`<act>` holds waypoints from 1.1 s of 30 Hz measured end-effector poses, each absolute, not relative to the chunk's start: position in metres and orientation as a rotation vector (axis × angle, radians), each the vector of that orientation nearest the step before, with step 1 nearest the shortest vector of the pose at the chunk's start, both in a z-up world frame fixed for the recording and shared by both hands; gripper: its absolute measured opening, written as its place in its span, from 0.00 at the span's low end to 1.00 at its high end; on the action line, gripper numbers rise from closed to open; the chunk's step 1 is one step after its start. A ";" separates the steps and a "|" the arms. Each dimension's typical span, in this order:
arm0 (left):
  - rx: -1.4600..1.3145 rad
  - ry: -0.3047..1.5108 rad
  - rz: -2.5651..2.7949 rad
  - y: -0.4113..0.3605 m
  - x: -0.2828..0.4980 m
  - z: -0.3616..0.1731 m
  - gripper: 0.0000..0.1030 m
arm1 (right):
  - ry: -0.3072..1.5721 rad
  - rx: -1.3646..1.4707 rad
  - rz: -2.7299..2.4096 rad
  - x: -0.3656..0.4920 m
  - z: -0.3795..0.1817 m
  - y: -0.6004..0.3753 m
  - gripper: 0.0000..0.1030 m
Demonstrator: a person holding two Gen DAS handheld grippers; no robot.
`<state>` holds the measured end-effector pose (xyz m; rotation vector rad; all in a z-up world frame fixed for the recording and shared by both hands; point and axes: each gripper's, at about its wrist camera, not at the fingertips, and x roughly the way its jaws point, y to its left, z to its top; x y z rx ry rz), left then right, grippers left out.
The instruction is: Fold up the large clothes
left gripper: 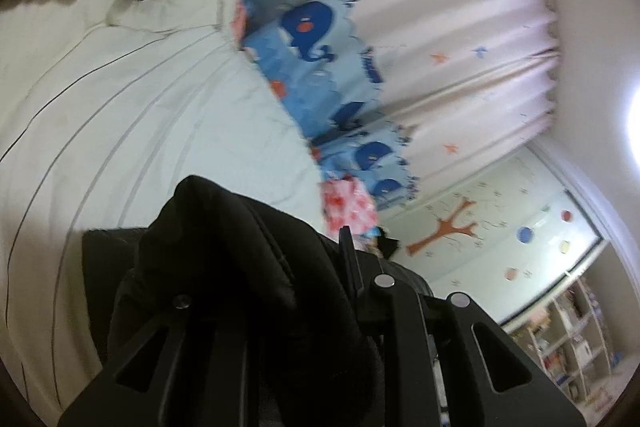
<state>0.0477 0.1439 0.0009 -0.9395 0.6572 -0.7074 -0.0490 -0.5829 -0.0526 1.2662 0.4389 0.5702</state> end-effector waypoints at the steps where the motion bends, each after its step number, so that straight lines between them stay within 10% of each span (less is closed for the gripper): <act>1: -0.932 0.673 -0.682 0.141 0.054 -0.007 0.18 | 0.459 1.268 0.540 -0.040 -0.061 -0.580 0.29; 9: -0.861 0.853 -0.486 0.122 0.087 -0.081 0.19 | 0.563 1.362 0.439 0.005 -0.143 -0.575 0.31; 11: -0.850 0.892 -0.468 0.121 0.089 -0.081 0.19 | 0.576 1.367 0.436 0.008 -0.143 -0.574 0.41; 15: -0.914 0.947 -0.486 0.133 0.086 -0.062 0.43 | 0.511 1.436 0.425 -0.009 -0.126 -0.591 0.94; 21: -1.099 0.751 -0.570 0.166 0.058 -0.003 0.93 | 0.474 1.230 0.366 -0.044 -0.060 -0.593 0.94; 33: -0.515 0.754 -0.503 0.016 0.103 0.024 0.93 | 0.740 0.298 0.165 0.095 0.016 -0.421 0.94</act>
